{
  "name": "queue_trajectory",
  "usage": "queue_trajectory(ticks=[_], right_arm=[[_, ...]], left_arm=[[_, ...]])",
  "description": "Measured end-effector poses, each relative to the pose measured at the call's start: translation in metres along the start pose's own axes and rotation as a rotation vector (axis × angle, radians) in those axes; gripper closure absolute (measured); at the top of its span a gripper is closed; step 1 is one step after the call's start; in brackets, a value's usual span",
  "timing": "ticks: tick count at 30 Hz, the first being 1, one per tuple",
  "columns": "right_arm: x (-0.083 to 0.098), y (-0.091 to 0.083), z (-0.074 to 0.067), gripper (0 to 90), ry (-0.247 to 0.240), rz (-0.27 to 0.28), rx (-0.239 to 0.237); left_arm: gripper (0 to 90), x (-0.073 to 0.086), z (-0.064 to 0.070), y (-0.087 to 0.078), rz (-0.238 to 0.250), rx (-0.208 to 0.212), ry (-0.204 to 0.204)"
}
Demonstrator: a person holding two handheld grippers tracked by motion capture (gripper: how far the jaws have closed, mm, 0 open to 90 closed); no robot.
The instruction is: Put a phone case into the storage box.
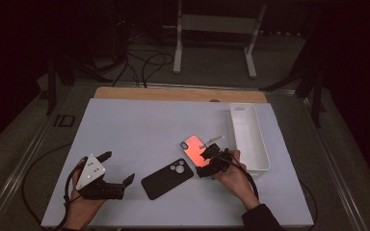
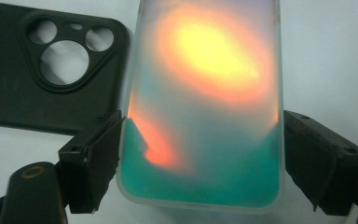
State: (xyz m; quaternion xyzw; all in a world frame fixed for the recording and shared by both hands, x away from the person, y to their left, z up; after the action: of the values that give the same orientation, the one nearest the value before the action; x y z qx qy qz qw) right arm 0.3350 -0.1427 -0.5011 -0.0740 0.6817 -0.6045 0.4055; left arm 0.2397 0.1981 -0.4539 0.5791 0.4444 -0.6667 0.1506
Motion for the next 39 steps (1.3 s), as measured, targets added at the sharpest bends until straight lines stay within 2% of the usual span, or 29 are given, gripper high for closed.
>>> queue_trajectory(ticks=[7, 8, 11, 12, 14, 15, 21, 30, 36, 39], right_arm=[[0.005, -0.008, 0.000, 16.5, 0.016, 0.069, 0.008], [0.005, -0.012, -0.001, 16.5, 0.016, 0.091, 0.006], [0.005, -0.014, -0.001, 16.5, 0.015, 0.101, 0.008], [0.004, -0.021, -0.004, 16.5, 0.014, 0.139, 0.004], [0.004, -0.023, -0.005, 16.5, 0.015, 0.151, -0.001], [0.003, -0.027, -0.007, 16.5, 0.012, 0.175, 0.000], [0.001, -0.039, -0.012, 16.5, 0.005, 0.240, -0.010], [-0.001, -0.052, -0.020, 16.5, -0.017, 0.318, -0.021], [-0.002, -0.059, -0.025, 16.5, -0.029, 0.364, -0.024], [-0.003, -0.064, -0.029, 16.5, -0.039, 0.396, -0.034]], left_arm=[[0.0, 0.000, 0.000, 0.001, -0.004, 0.000, -0.001], [0.0, 0.000, 0.001, 0.001, -0.006, 0.001, -0.002], [0.0, 0.000, 0.001, 0.001, -0.005, 0.003, -0.003], [0.0, 0.000, 0.001, 0.002, -0.004, 0.003, -0.004], [0.0, 0.000, 0.002, 0.002, -0.006, 0.005, -0.003], [0.0, 0.000, 0.002, 0.003, -0.008, 0.006, -0.005], [0.0, -0.001, 0.003, 0.003, -0.011, 0.012, -0.005], [0.0, -0.003, 0.007, 0.008, -0.023, 0.023, -0.013], [0.0, -0.005, 0.011, 0.014, -0.032, 0.042, -0.029], [0.0, -0.008, 0.014, 0.018, -0.028, 0.061, -0.052]])
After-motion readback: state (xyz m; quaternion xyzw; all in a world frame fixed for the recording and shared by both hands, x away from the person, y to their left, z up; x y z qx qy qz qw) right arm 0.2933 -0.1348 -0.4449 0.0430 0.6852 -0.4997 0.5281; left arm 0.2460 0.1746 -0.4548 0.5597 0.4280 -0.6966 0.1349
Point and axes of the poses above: each handheld gripper's, and its own axes: y roughly forward along the jaws, x roughly out of its underside, z roughly to its right, the point moved 2 cm from there along y, roughly forward along the jaws, and after that the axes turned 1 degree about -z, right-handed, at the moved point
